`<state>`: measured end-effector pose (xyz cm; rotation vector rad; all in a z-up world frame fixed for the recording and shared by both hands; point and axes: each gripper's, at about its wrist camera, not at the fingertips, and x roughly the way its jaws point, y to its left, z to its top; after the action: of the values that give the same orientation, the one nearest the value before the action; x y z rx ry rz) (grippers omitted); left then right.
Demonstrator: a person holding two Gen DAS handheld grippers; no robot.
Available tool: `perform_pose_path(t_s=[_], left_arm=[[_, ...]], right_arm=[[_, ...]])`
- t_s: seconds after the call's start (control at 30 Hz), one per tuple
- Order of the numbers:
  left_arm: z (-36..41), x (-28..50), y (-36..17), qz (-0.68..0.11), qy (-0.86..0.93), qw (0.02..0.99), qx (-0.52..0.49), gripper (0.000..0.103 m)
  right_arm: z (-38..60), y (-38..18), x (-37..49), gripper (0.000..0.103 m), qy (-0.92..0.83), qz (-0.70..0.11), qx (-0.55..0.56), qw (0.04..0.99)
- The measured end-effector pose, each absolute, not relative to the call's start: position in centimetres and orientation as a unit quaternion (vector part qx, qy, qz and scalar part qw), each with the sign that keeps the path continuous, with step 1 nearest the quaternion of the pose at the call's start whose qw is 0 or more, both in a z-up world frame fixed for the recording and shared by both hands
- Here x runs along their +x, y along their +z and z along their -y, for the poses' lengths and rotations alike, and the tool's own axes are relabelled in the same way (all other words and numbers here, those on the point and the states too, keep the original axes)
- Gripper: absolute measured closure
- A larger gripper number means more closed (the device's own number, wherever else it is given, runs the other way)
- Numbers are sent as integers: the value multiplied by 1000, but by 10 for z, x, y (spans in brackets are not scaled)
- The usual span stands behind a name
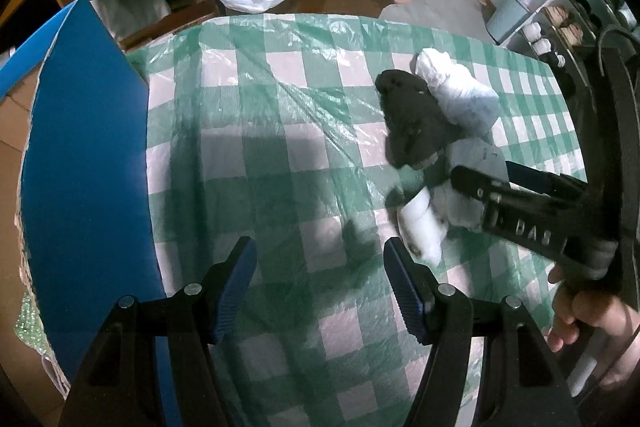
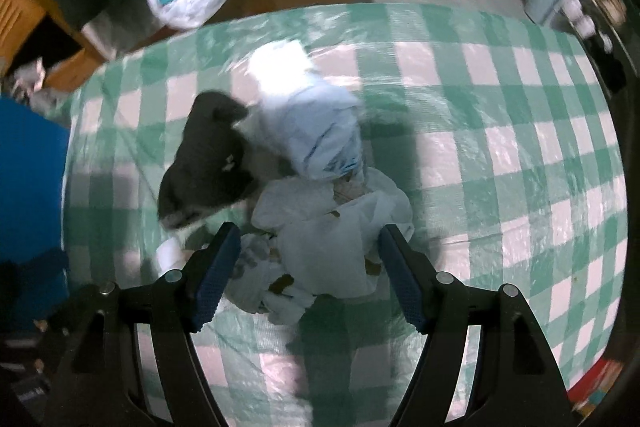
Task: Organize soft objects
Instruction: 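Grasp the white plastic bag bundle with the right gripper and lift it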
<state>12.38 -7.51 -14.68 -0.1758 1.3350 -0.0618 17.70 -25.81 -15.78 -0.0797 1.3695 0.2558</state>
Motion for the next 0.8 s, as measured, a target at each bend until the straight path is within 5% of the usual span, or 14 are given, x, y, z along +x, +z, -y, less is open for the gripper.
perform_pose_path(t_s=[0.37,0.8], left_arm=[[78,109,-145,-622,-34,780,-57,36],[71,105,-155,-636,-23,766,-94,34]], right_arm=[[239,-154,136,31,156,-643,-169,730],[271,-138,121,31,130,-644,-87,749]])
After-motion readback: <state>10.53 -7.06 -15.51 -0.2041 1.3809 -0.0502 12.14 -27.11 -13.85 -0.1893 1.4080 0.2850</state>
